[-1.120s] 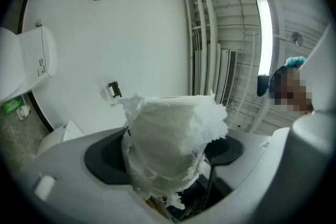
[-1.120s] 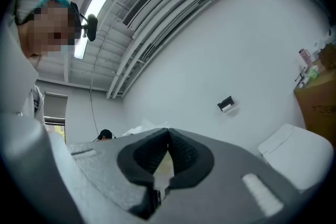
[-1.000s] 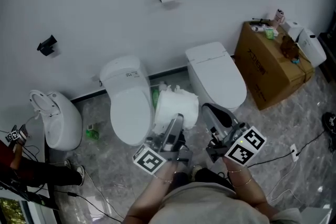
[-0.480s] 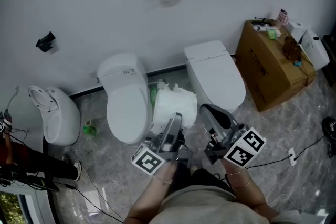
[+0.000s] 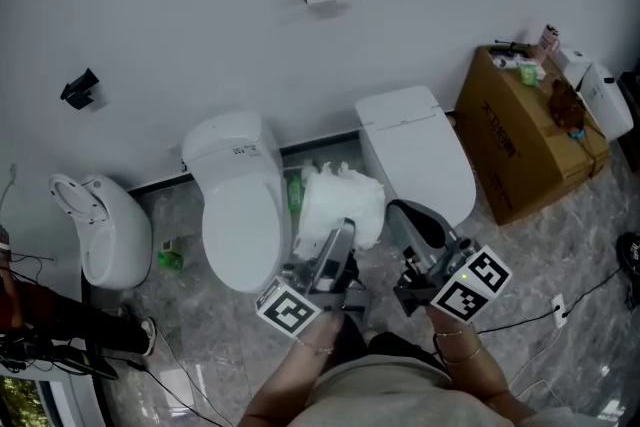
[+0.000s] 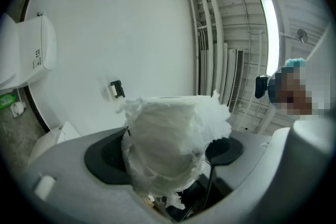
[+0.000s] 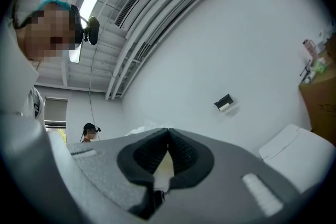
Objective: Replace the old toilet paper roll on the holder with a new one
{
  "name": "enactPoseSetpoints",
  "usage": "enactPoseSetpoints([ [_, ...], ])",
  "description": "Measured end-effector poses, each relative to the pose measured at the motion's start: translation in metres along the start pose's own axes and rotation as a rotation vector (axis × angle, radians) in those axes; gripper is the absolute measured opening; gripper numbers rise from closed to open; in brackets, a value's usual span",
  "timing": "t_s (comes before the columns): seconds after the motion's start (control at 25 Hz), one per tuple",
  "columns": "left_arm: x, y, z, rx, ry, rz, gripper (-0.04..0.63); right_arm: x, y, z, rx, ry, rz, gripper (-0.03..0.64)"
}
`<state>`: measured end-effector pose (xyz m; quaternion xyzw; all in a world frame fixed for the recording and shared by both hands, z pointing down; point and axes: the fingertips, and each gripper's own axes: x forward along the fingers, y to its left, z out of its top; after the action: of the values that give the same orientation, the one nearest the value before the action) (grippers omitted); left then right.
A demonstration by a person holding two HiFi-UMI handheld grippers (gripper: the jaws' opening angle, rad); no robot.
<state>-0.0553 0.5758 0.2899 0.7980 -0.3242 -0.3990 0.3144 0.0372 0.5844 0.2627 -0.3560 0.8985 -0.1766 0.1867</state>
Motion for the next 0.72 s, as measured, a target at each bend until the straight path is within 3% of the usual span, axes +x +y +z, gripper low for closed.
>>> enactPoseSetpoints([
  [0.72, 0.154, 0.141, 0.120, -0.023, 0.067, -0.066, 0.419, 0.209, -0.107, 0.029, -0.028, -0.086, -0.069, 0.003],
])
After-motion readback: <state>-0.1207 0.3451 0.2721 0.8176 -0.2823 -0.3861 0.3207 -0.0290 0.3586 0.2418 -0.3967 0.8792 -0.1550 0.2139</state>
